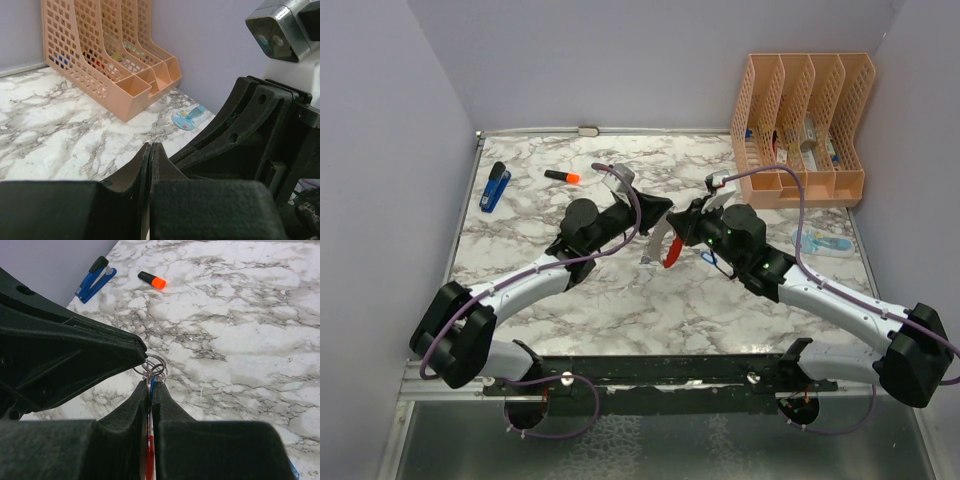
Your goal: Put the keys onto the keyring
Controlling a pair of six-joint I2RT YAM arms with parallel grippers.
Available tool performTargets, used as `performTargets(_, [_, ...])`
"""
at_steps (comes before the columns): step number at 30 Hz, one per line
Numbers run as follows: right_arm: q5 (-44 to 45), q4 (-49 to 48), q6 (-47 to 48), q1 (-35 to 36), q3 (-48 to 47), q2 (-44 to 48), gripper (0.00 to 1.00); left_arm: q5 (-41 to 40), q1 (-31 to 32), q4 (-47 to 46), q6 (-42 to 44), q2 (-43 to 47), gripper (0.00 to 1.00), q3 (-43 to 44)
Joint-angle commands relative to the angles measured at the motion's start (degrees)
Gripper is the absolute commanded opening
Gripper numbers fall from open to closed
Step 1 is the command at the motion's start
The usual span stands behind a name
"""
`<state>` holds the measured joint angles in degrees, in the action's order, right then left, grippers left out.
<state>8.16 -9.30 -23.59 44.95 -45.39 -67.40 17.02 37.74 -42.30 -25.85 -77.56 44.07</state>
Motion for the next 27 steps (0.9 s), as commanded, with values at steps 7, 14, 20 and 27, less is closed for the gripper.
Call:
performTargets(7, [-3.28, -3.34, -4.85, 0.71, -0.12, 1.75, 0.01, -1.75, -0.38, -13.7, -1.11, 1.57, 0.0, -3.94])
performTargets(14, [-5.4, -6.42, -6.2, 0.75, 0.2, 0.05, 0.01, -2.68, -0.38, -18.01, -4.01, 0.03, 0.0, -5.28])
performTargets(20, [-5.78, -8.01, -6.61, 0.7, 0.01, -0.66, 0.01, -2.58, -0.38, -24.57, -8.4, -2.02, 0.0, -6.65])
performTargets(27, [-6.07, -8.11, -6.68, 0.75, -0.73, -0.22, 0.01, -4.49, -0.36, -30.3, -8.5, -2.84, 0.0, -10.28])
